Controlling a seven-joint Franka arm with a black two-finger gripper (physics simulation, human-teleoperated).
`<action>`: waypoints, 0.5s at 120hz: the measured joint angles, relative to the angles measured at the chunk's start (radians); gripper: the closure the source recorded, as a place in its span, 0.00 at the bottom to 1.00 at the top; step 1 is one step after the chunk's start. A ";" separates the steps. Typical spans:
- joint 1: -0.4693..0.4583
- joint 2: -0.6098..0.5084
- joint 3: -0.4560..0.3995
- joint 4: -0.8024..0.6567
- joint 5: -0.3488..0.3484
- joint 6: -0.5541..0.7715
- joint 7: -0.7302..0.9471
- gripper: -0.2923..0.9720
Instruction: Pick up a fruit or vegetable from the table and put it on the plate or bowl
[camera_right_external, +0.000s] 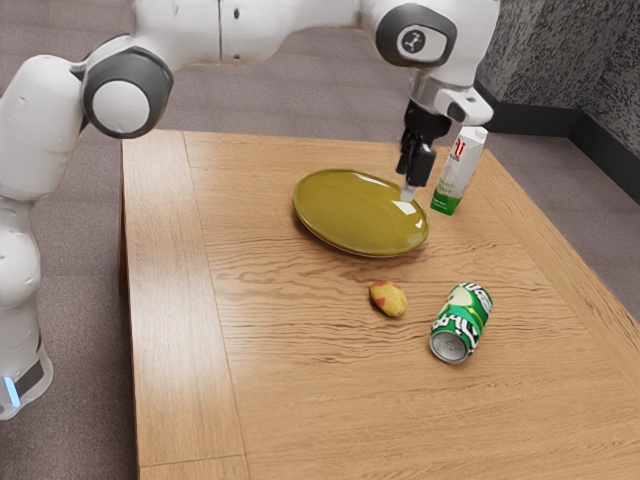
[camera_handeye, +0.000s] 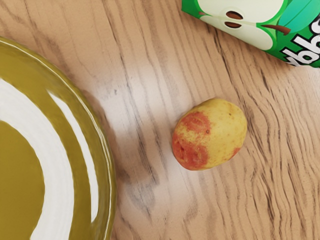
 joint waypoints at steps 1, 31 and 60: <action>0.000 0.003 0.000 0.000 -0.001 0.002 0.008 0.23; -0.004 0.027 -0.002 -0.041 0.001 0.036 0.359 0.23; -0.007 0.004 -0.006 -0.051 0.025 -0.022 0.665 0.23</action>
